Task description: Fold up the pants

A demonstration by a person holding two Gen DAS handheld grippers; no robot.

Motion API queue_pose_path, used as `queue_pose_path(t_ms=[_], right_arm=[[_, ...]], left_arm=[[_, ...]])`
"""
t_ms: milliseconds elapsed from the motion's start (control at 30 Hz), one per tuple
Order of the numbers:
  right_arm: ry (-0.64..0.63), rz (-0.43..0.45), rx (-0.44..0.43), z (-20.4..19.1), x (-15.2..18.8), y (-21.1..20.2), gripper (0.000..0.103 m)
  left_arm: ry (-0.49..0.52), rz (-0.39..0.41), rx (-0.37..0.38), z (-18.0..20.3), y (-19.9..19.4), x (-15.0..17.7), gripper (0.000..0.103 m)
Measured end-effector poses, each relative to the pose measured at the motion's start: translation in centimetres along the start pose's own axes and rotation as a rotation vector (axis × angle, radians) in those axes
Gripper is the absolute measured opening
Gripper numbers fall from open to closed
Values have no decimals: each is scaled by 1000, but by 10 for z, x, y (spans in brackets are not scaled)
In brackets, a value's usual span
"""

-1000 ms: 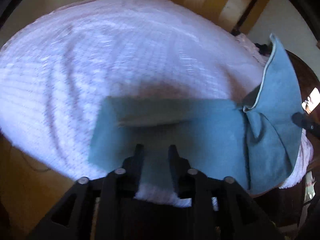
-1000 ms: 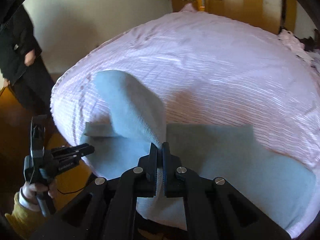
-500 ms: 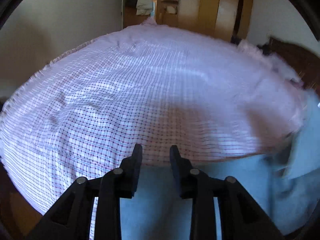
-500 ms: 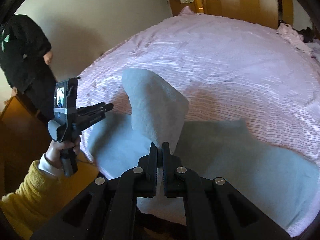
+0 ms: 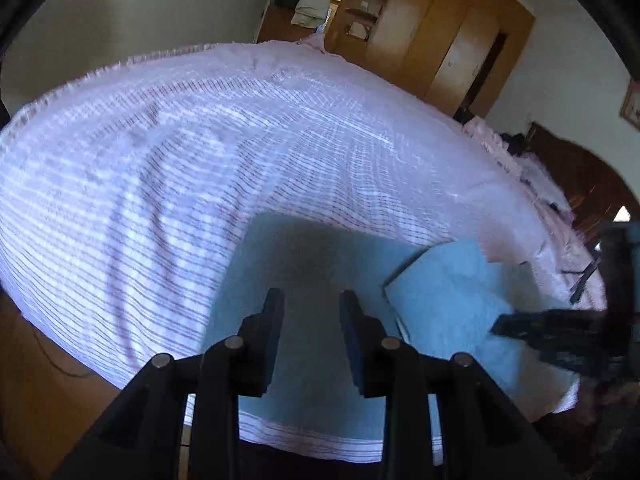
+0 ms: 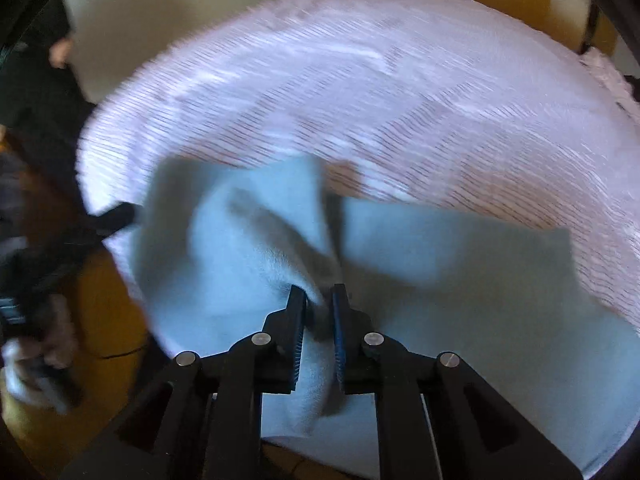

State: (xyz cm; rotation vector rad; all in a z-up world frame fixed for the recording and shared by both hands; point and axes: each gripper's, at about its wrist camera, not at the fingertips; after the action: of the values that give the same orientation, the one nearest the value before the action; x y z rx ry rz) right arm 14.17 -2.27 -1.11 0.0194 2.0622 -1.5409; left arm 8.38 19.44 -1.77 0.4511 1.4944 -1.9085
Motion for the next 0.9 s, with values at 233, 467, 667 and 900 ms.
queue_pose_path(t_ms=[233, 467, 667, 900], right_arm=[[175, -9, -62, 41, 11, 7, 8], [201, 11, -80, 41, 12, 8, 9], [261, 23, -145, 56, 18, 5, 8], [262, 30, -162, 64, 28, -3, 9]], left_arm=[[-56, -74, 188, 30, 13, 18, 36], [-1, -61, 290, 60, -4, 28, 38], [102, -58, 327, 82, -24, 28, 42], [245, -71, 305, 111, -16, 42, 44]])
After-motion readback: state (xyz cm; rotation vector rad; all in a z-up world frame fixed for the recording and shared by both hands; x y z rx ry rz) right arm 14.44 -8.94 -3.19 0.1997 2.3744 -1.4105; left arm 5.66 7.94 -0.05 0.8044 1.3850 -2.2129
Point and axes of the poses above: each gripper's, at about its wrist camera, not at the fingertips, and y roughly the way its jaws point, z to its right, x to its underside, and after that the axes turned 4 degrees about -x, right-handed
